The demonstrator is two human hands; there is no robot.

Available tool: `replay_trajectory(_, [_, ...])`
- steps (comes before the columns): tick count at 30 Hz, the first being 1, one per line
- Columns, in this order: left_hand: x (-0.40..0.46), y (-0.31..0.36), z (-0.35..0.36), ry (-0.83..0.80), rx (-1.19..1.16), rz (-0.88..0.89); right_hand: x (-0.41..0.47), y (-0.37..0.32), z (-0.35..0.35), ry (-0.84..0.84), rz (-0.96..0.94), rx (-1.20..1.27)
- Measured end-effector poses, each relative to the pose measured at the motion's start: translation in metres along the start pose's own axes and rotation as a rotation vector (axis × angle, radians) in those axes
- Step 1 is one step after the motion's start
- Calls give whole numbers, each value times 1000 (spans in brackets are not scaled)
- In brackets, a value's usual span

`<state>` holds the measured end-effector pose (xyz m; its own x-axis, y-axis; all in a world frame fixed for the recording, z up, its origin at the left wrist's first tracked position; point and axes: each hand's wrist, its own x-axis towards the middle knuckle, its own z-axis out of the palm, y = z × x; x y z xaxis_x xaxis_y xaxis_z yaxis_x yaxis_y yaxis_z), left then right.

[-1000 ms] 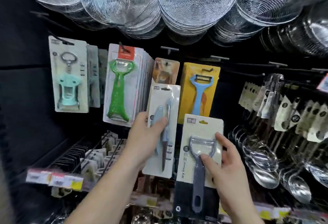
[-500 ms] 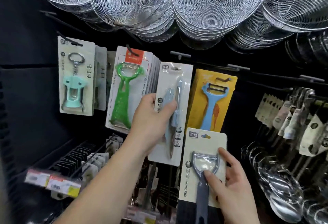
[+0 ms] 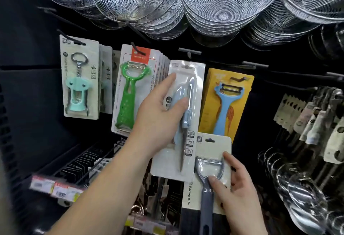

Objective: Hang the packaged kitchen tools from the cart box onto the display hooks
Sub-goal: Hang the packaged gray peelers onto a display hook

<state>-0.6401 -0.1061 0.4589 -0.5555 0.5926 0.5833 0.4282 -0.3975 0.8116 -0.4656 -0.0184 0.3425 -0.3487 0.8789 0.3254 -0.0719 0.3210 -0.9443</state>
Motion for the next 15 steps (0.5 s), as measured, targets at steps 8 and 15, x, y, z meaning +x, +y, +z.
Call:
replay_trajectory(8, [10,-16,2,-16,41,-8,-3,1,-1,34,9,64])
replay_trajectory(15, [16,-39,13,46,161,3,-4,-4,-7,61,33,120])
